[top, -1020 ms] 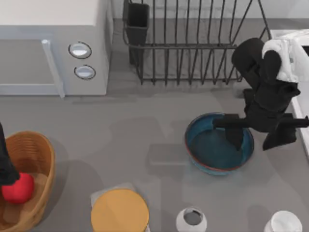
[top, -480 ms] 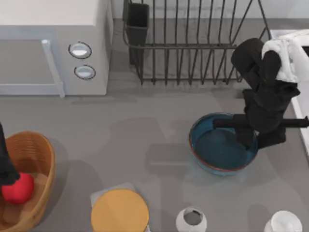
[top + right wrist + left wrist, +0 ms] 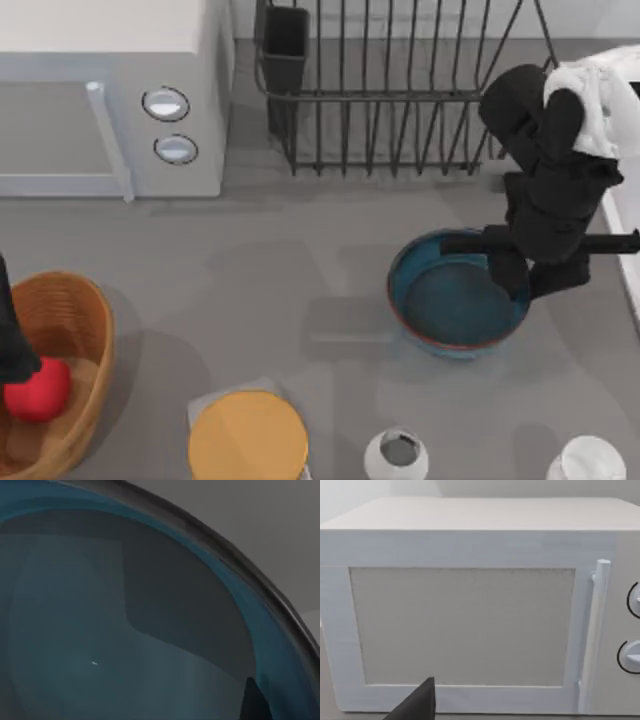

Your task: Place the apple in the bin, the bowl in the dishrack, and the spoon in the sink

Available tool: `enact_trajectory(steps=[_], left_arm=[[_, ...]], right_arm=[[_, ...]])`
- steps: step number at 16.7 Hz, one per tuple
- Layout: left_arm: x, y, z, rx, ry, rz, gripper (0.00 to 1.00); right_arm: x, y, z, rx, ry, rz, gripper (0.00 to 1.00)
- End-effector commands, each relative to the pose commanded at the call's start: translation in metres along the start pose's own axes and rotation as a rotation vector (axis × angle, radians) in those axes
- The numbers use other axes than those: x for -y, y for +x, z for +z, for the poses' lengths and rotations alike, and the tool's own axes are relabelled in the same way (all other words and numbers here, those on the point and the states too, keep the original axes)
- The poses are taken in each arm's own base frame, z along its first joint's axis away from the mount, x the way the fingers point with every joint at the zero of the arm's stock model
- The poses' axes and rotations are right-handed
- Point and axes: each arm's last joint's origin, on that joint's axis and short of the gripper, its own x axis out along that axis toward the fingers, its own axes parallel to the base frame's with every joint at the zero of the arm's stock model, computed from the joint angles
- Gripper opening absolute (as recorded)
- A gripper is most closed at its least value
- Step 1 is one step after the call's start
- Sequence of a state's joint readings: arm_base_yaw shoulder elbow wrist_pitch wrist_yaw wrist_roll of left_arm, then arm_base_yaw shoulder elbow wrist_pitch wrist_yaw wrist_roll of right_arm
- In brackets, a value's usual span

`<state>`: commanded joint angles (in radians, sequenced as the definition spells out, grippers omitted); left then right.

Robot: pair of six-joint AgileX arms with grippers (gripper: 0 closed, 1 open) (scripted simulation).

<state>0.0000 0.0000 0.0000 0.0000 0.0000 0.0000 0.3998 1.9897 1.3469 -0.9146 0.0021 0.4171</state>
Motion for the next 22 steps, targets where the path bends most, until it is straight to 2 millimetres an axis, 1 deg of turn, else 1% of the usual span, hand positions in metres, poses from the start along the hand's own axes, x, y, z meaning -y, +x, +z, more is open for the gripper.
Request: enact_trajectory(steps=[2,6,8,9,14,15,18,20,22], left_arm=[[0.000,0.000,0.000,0.000,0.000,0.000,1.00],[0.000,0.000,0.000,0.000,0.000,0.000,1.00],[0.000,0.000,0.000,0.000,0.000,0.000,1.00],[0.000,0.000,0.000,0.000,0.000,0.000,1.00],[0.000,0.000,0.000,0.000,0.000,0.000,1.00],[0.000,0.000,0.000,0.000,0.000,0.000,1.00],[0.000,0.000,0.000,0.000,0.000,0.000,1.00],[0.000,0.000,0.000,0.000,0.000,0.000,1.00],[0.000,0.000,0.000,0.000,0.000,0.000,1.00]], right_arm=[[-0.001,-0.019,0.002,0.000,0.000,0.000,0.00],[0.000,-0.059,0.000,-0.040,0.001,-0.017,0.00],[0.001,-0.080,-0.001,-0.021,0.001,-0.009,0.00],[0.001,-0.086,-0.002,-0.012,0.001,-0.005,0.00],[0.000,-0.085,-0.002,-0.012,-0.002,-0.006,0.00],[-0.001,-0.088,-0.003,0.010,-0.013,-0.007,0.00],[-0.018,-0.102,-0.007,0.165,-0.089,-0.027,0.00],[-0.036,-0.115,-0.011,0.333,-0.153,-0.053,0.00],[-0.056,-0.133,-0.019,0.527,-0.213,-0.075,0.00]])
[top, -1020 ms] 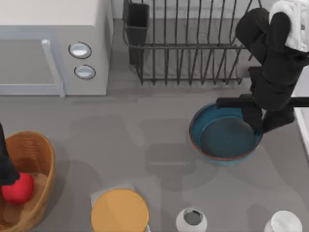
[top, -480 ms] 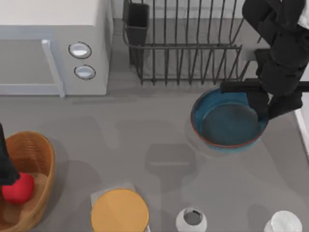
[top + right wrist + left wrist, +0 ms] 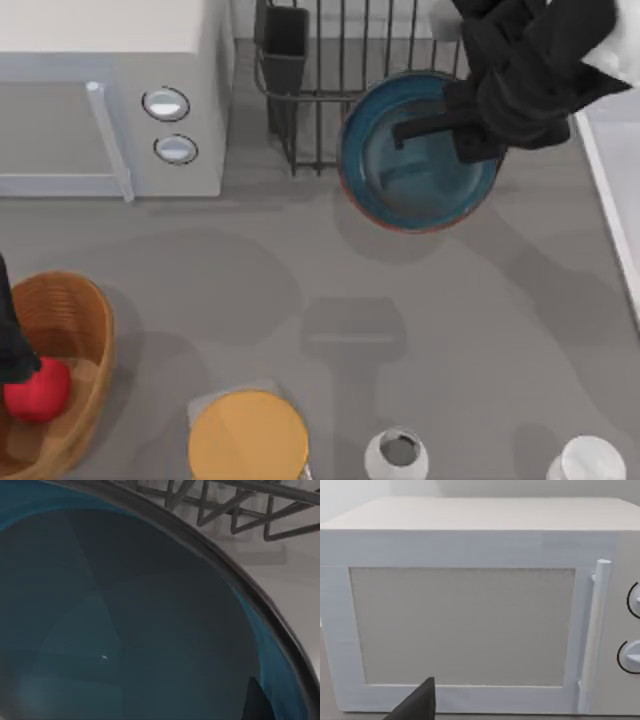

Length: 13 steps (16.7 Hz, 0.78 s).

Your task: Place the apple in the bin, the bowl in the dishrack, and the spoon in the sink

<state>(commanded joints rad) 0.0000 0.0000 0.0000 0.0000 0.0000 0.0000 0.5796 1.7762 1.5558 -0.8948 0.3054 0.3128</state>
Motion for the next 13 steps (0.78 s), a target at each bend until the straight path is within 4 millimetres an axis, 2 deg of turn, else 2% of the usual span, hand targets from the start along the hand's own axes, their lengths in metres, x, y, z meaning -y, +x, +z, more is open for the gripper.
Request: enact_trajectory(steps=[4,7,10,13], left_arm=[[0.000,0.000,0.000,0.000,0.000,0.000,1.00],[0.000,0.000,0.000,0.000,0.000,0.000,1.00],[0.000,0.000,0.000,0.000,0.000,0.000,1.00],[0.000,0.000,0.000,0.000,0.000,0.000,1.00]], right_arm=[[-0.038,-0.058,0.005,0.419,-0.053,-0.053,0.00],[-0.058,-0.111,-0.001,0.706,-0.001,-0.077,0.00],[-0.065,-0.159,-0.012,0.918,0.117,-0.096,0.00],[-0.066,-0.187,-0.024,1.009,0.193,-0.104,0.00]])
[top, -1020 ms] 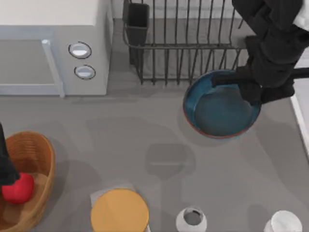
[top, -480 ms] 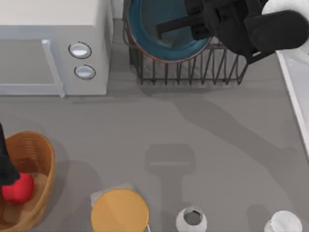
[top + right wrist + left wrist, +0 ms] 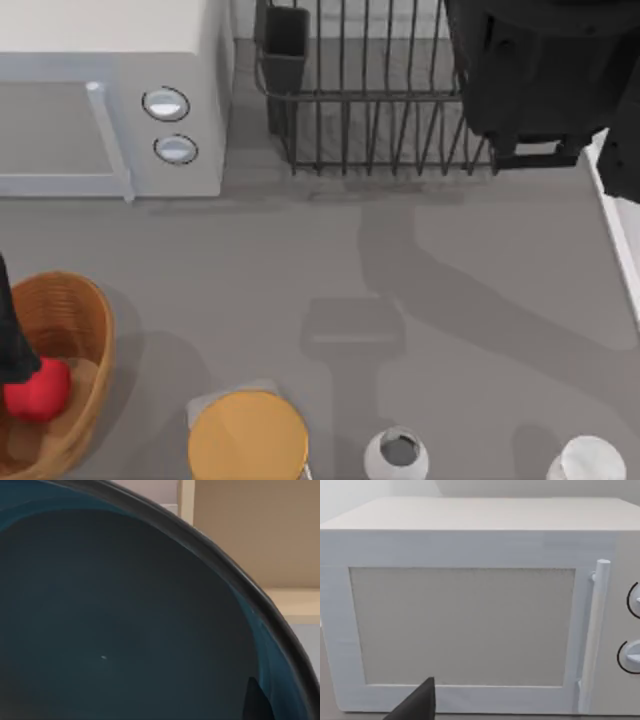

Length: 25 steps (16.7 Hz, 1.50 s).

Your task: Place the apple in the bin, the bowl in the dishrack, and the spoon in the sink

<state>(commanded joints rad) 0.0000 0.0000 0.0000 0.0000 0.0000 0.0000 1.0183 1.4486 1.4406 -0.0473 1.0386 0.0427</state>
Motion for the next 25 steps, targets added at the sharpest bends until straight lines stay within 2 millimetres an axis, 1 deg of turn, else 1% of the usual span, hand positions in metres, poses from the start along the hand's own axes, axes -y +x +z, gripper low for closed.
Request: enact_trajectory(steps=[2,5,7,9,10,12,15,17,19,21,22,23,25], left_arm=[[0.000,0.000,0.000,0.000,0.000,0.000,1.00],[0.000,0.000,0.000,0.000,0.000,0.000,1.00],[0.000,0.000,0.000,0.000,0.000,0.000,1.00],[0.000,0.000,0.000,0.000,0.000,0.000,1.00],[0.000,0.000,0.000,0.000,0.000,0.000,1.00],[0.000,0.000,0.000,0.000,0.000,0.000,1.00],[0.000,0.000,0.000,0.000,0.000,0.000,1.00],[0.000,0.000,0.000,0.000,0.000,0.000,1.00],[0.000,0.000,0.000,0.000,0.000,0.000,1.00],[0.000,0.000,0.000,0.000,0.000,0.000,1.00],[0.000,0.000,0.000,0.000,0.000,0.000,1.00],[0.000,0.000,0.000,0.000,0.000,0.000,1.00],[0.000,0.000,0.000,0.000,0.000,0.000,1.00]], right_arm=[[-0.001,-0.006,0.003,0.015,0.013,-0.003,0.00],[-0.001,-0.006,0.003,0.015,0.013,-0.003,0.00],[-0.001,-0.004,0.003,0.014,0.014,-0.005,0.00],[-0.008,0.007,-0.005,0.013,0.012,-0.004,0.00],[-0.013,0.018,-0.013,0.012,0.010,-0.005,0.00],[-0.026,0.047,-0.036,0.010,0.008,-0.006,0.00],[-0.035,0.102,-0.086,0.014,0.012,-0.007,0.00],[-0.032,0.138,-0.123,0.022,0.019,-0.006,0.00],[-0.021,0.168,-0.157,0.025,0.020,-0.004,0.00],[-0.010,0.188,-0.182,0.019,0.016,-0.004,0.00],[-0.005,0.194,-0.190,0.017,0.014,-0.003,0.00],[-0.003,0.196,-0.193,0.015,0.013,-0.003,0.00],[-0.003,0.197,-0.194,0.015,0.013,-0.003,0.00]])
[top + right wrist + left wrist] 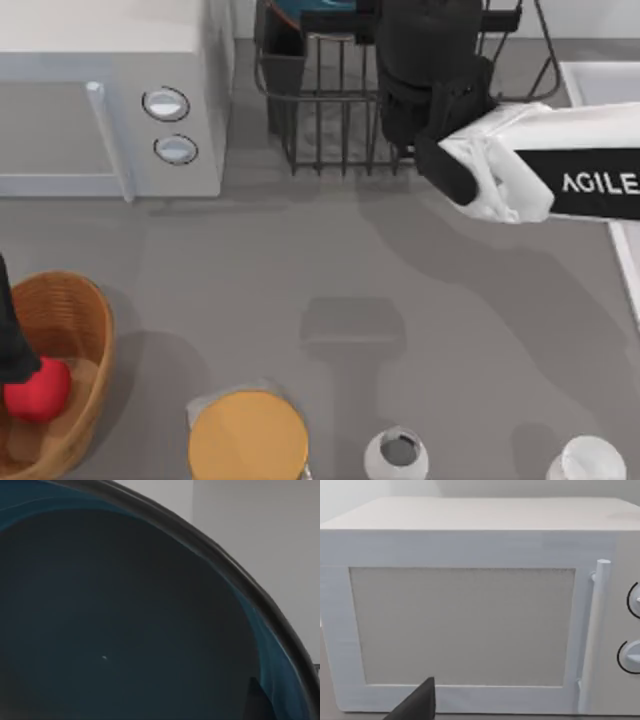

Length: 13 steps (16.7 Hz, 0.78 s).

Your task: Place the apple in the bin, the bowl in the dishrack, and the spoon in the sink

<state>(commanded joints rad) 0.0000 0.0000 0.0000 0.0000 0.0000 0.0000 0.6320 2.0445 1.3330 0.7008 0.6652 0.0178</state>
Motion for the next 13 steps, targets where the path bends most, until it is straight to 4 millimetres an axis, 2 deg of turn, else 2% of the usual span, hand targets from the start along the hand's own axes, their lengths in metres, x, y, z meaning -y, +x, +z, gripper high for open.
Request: enact_trajectory(steps=[2,13], left_arm=[[0.0000,0.0000,0.0000,0.000,0.000,0.000,1.00],[0.0000,0.0000,0.0000,0.000,0.000,0.000,1.00]], right_arm=[[0.0000,0.0000,0.0000,0.000,0.000,0.000,0.00],[0.0000,0.0000,0.0000,0.000,0.000,0.000,0.83]])
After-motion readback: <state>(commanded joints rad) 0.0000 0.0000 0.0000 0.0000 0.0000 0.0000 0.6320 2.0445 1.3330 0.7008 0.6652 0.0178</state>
